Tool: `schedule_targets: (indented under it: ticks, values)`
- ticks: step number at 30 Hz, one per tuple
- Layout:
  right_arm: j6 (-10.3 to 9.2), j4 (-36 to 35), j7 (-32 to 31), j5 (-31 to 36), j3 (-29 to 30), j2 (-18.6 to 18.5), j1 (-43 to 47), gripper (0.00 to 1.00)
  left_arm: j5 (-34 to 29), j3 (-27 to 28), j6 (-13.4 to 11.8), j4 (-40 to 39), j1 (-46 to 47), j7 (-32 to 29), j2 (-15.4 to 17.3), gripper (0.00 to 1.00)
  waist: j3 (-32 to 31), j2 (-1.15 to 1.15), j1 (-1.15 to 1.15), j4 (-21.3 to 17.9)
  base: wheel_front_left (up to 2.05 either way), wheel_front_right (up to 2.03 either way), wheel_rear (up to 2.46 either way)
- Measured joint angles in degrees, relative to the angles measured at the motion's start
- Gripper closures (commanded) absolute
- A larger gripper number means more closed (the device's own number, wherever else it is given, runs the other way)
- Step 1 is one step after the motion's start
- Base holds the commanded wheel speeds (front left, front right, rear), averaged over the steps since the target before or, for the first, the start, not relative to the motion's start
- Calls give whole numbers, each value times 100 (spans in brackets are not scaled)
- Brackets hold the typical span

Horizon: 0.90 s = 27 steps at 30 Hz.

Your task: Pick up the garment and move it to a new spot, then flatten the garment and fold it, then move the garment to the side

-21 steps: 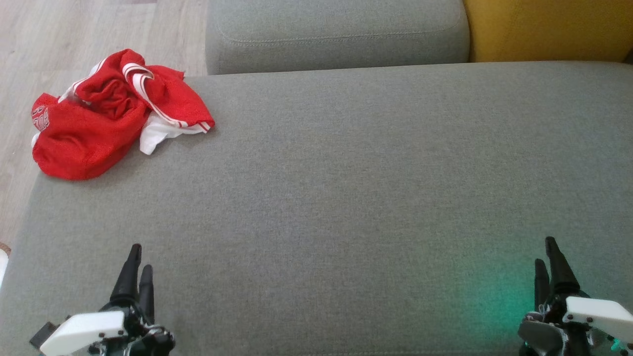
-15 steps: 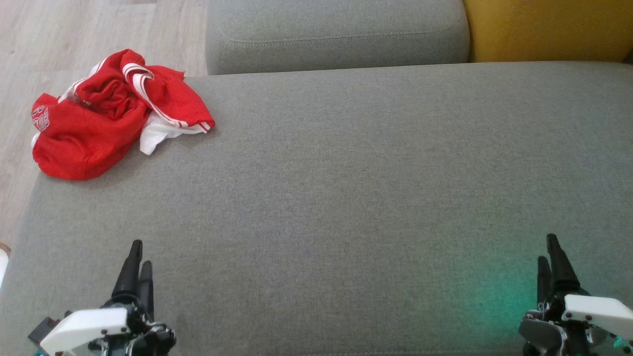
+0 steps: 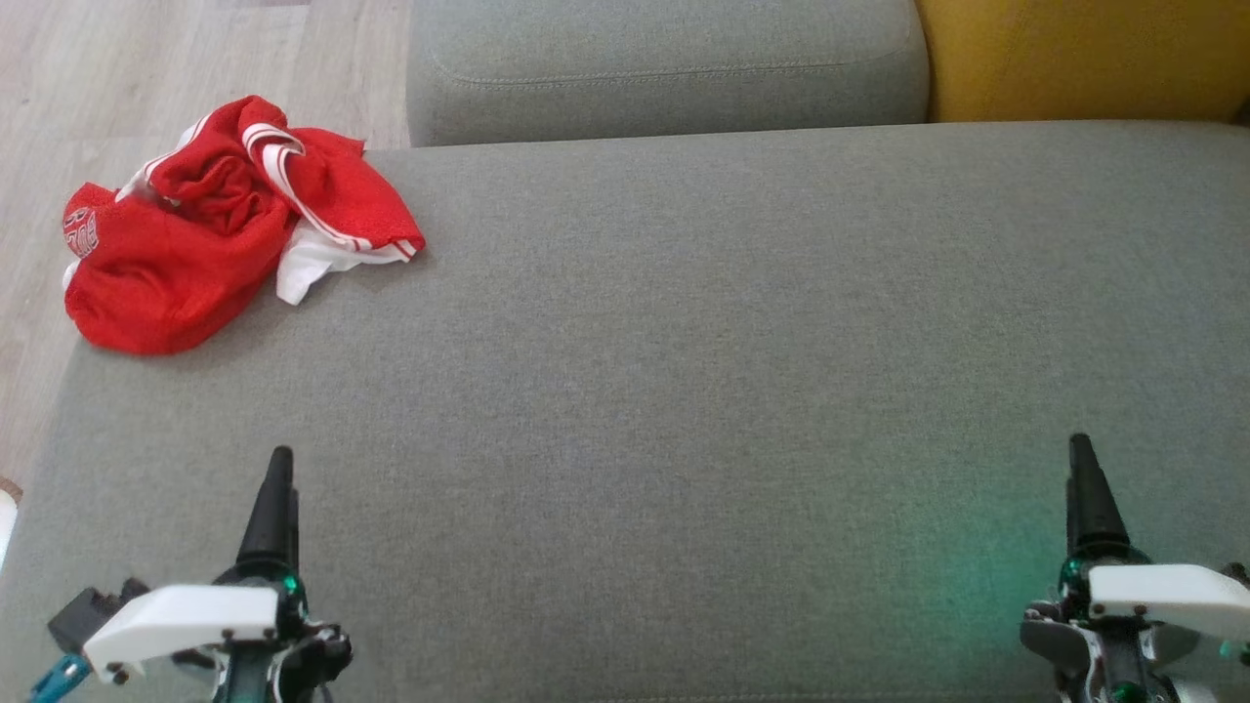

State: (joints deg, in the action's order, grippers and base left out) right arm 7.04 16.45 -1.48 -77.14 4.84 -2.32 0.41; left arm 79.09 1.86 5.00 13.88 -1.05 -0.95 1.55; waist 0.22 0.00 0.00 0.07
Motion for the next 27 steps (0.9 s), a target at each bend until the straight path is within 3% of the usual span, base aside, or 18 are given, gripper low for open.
schedule_targets:
  ticks: [27]
  values:
    - [0,-271,460,2017,-389,-1,-2,0,-2579,-558,-296,-353,-2,416,10,0,-24,0,0,20,0,0,0]
